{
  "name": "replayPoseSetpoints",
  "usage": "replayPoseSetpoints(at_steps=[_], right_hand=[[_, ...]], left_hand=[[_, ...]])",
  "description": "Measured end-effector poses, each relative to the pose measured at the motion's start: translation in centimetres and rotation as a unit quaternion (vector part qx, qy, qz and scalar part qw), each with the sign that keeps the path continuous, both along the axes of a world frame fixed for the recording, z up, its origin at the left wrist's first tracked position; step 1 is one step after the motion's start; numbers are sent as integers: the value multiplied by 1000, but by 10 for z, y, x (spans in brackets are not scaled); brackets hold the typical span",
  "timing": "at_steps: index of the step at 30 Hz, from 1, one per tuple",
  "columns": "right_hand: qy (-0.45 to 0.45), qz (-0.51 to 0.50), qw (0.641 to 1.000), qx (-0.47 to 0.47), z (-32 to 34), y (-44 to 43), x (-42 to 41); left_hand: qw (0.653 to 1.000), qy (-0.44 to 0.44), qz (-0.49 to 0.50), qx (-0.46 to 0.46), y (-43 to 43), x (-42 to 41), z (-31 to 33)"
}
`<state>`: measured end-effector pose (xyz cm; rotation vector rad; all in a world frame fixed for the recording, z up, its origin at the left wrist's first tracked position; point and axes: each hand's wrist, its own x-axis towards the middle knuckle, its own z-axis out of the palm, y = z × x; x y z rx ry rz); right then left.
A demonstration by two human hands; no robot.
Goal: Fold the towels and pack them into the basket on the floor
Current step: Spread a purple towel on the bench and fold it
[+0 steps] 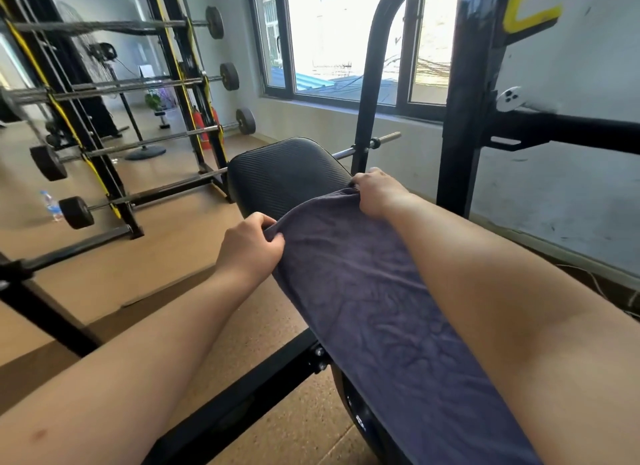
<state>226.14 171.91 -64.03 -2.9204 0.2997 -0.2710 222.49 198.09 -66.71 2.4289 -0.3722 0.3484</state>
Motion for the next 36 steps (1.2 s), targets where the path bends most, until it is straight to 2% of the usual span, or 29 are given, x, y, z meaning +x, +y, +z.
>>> replayPoseSetpoints(at_steps=[3,9,12,18,24,27,31,36], right_hand=[[-21,-29,999,0,2,-7,-12],[-136,-46,983,110,13,-35,-61],[-166,-53,976,130,19,-51,-98],[-154,-78,971,167,9,-87,-181],[-115,-147,954,234,-49,-121,-272],[-105,-217,920,310,-83,-132,-308],[-86,-316,848,417,-137,-134,-345],[-58,-362,782,505,-185,-137,-366]], left_hand=[[1000,-1,2,-8,1,-2,-1],[998,-23,-3,-55,-9,-21,8],[996,-35,-30,-75,-22,-42,15],[993,-46,-96,-50,-62,-105,24],[974,-1,-225,33,-106,-186,-2],[958,51,-263,102,-124,-219,-29],[934,107,-298,165,-139,-257,-75],[915,141,-295,236,-146,-275,-108]])
